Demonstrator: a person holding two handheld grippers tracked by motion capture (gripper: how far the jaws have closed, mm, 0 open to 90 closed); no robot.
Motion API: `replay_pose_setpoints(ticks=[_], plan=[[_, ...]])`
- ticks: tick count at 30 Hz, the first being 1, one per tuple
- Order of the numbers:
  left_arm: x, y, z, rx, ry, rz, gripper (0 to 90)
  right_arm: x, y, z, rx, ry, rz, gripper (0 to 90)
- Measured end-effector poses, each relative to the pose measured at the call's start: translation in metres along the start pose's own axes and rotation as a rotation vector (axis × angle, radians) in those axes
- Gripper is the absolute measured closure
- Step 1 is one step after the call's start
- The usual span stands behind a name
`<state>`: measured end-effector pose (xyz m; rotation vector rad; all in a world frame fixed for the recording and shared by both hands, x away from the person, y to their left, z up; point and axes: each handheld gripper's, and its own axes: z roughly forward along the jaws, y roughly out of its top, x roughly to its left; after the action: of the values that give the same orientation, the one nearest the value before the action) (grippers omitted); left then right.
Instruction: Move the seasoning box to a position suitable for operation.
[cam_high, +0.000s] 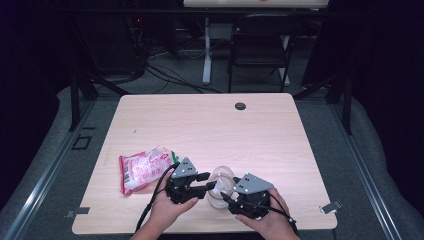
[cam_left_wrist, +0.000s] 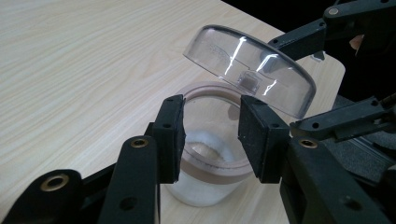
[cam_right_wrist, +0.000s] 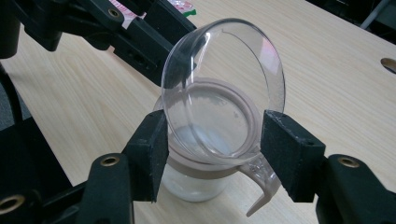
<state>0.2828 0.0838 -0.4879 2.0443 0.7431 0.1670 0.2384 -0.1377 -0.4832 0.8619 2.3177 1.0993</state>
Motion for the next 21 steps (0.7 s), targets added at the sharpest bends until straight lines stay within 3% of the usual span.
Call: replay_pose_setpoints(ticks=[14,21], plan=[[0.003,-0.007,0.014,0.046,0.05,0.016,59.5,-0.005,0.002,-0.006,-0.012,0.011,0.04,43.5],[0.002,-0.009,0.018,0.064,0.058,0.023,65.0,-0.008,0.0,-0.008,-0.012,0.009,0.051,45.3]])
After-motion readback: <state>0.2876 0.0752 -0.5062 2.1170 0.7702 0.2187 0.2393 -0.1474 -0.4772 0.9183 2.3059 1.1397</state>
